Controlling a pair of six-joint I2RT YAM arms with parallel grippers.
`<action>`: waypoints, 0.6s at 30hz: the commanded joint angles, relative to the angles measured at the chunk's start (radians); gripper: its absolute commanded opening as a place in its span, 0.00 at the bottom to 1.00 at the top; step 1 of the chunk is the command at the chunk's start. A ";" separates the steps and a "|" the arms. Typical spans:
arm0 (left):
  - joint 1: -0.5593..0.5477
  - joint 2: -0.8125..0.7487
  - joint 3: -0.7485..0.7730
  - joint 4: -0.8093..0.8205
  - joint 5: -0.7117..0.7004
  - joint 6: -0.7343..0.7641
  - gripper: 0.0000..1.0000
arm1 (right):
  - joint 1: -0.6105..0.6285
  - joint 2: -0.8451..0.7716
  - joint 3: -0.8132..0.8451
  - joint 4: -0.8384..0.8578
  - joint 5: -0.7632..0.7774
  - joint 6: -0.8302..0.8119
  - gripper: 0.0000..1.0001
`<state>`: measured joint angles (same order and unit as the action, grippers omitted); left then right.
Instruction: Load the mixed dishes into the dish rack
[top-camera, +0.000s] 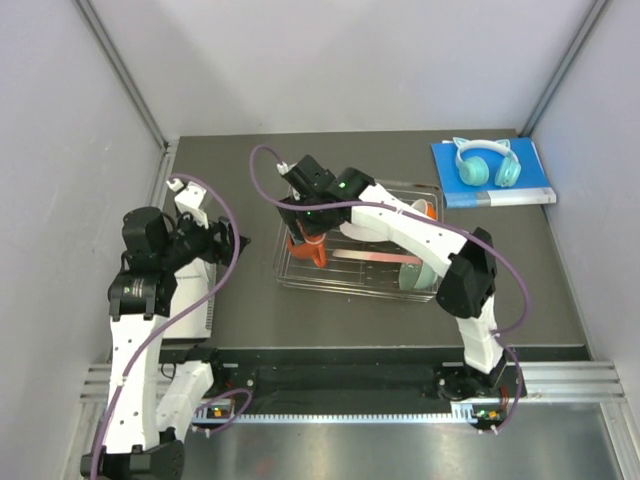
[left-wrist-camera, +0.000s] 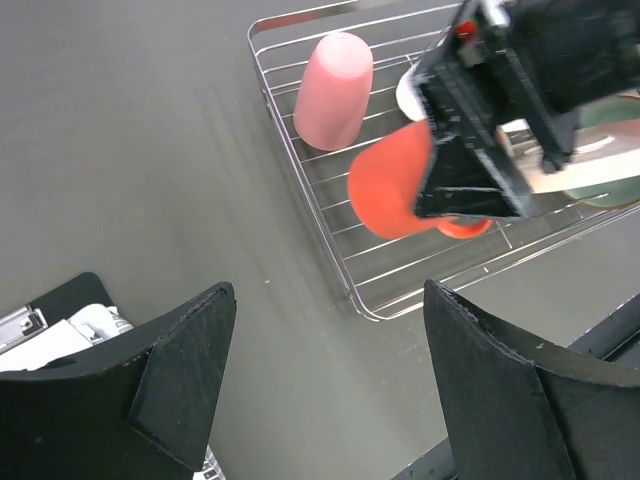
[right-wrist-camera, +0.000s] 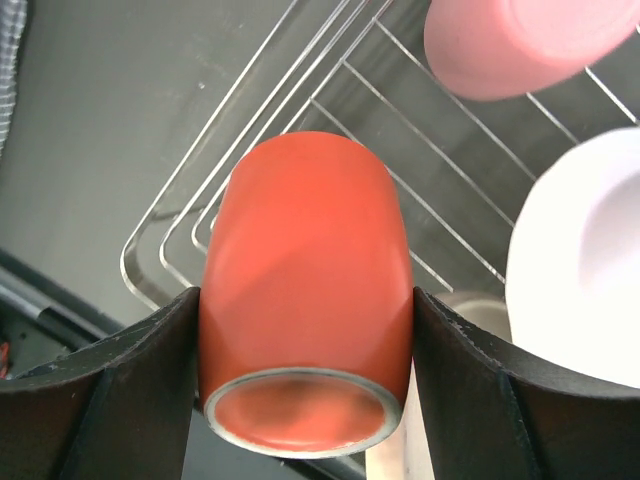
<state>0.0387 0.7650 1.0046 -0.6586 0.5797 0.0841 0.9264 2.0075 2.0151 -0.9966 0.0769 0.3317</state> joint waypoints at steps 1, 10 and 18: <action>0.003 -0.024 -0.015 0.047 0.005 0.025 0.80 | 0.002 0.046 0.086 0.012 0.038 -0.033 0.00; 0.004 -0.036 -0.032 0.050 0.012 0.029 0.80 | 0.000 0.116 0.062 0.009 0.095 -0.059 0.00; 0.004 -0.061 -0.054 0.070 0.032 0.026 0.80 | -0.003 0.149 0.045 0.013 0.104 -0.077 0.00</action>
<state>0.0387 0.7258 0.9585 -0.6468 0.5869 0.1036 0.9264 2.1551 2.0418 -1.0180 0.1555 0.2768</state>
